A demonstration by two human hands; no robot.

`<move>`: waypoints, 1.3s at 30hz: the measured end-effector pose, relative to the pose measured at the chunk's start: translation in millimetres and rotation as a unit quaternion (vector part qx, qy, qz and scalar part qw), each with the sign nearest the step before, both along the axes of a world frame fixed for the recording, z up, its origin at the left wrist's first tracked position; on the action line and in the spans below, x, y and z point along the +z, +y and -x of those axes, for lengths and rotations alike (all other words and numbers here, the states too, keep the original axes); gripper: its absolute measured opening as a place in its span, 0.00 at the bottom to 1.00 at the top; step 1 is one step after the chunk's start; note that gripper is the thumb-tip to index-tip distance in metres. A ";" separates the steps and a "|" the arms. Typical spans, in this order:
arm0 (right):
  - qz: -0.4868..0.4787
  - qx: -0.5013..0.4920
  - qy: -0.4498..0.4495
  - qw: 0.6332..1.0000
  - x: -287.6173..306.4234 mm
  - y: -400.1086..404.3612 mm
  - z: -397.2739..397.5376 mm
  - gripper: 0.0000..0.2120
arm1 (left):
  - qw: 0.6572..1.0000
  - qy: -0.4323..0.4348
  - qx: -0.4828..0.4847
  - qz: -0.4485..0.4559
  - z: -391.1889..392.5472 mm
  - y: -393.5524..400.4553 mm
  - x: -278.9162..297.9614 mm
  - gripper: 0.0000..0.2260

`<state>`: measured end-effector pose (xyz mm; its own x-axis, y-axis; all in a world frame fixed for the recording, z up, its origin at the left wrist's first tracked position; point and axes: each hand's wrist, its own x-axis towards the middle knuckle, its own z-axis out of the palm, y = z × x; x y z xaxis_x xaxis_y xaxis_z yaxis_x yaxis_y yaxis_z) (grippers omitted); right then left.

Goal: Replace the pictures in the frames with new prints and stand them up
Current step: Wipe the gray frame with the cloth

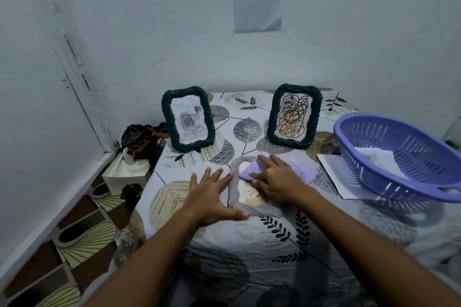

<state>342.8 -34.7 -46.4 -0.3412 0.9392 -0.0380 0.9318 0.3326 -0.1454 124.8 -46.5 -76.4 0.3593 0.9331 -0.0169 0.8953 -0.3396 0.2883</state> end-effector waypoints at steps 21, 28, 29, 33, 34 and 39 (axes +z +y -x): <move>-0.003 0.070 -0.038 0.997 -1.4 -16.1 0.8 0.23 | 1.000 0.001 -0.003 -0.009 1.4 1.0 -2.0 0.61; -0.014 0.059 -0.067 0.996 8.1 -34.3 -33.1 0.23 | 1.000 -0.003 -0.004 -0.007 1.5 1.8 -2.4 0.61; -0.014 0.043 -0.072 0.996 9.3 -31.0 -33.1 0.22 | 1.000 -0.002 -0.004 -0.008 1.5 2.1 -3.0 0.61; -0.029 0.024 -0.074 0.997 10.1 -17.4 -18.0 0.20 | 1.000 -0.004 -0.002 -0.012 1.7 3.0 -4.1 0.60; -0.030 0.029 -0.071 0.997 9.4 -15.4 -12.3 0.20 | 1.000 -0.006 -0.002 -0.012 1.8 2.9 -4.2 0.60; -0.019 0.059 -0.044 0.997 4.0 -19.6 2.2 0.20 | 1.000 -0.005 -0.002 -0.018 1.3 2.0 -5.1 0.58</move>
<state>340.5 -54.3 -42.5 -0.4464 0.8940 -0.0387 0.8944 0.4444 -0.0506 123.4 -44.5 -81.5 0.3625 0.9317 0.0212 0.8911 -0.3532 0.2851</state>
